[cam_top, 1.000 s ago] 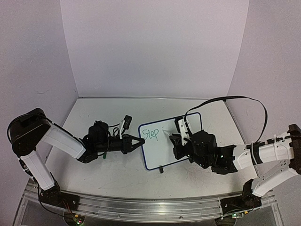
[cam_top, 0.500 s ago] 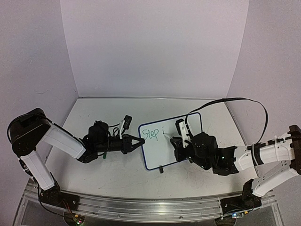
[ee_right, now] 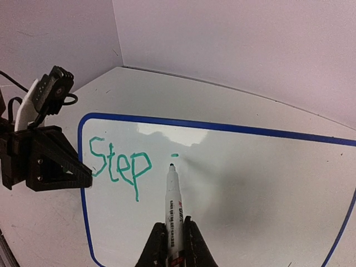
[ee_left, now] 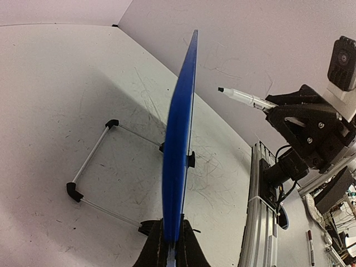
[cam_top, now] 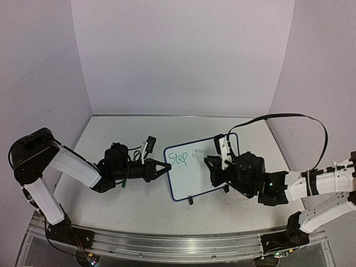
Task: Write a sentence on the whiteboard
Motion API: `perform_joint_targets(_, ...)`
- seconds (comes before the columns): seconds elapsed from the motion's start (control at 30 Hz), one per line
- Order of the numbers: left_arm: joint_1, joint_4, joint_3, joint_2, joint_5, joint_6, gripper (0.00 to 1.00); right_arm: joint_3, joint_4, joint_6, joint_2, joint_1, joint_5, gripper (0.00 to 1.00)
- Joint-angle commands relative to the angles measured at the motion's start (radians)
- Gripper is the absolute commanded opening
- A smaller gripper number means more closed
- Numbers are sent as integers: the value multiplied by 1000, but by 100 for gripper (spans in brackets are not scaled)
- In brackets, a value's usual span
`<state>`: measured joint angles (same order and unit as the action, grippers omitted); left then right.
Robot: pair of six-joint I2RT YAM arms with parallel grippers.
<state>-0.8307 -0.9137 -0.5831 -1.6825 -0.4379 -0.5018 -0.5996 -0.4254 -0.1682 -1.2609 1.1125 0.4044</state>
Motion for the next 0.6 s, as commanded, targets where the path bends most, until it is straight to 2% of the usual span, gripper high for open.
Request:
perform_joint_targets(0.0, -2, 55, -25, 15, -1, 11, 0, -33, -21, 18, -16, -1, 26, 0)
perform_joint_targets(0.57, -4, 54, -29, 6, -8, 13, 0, -64, -53, 31, -75, -12, 51, 0)
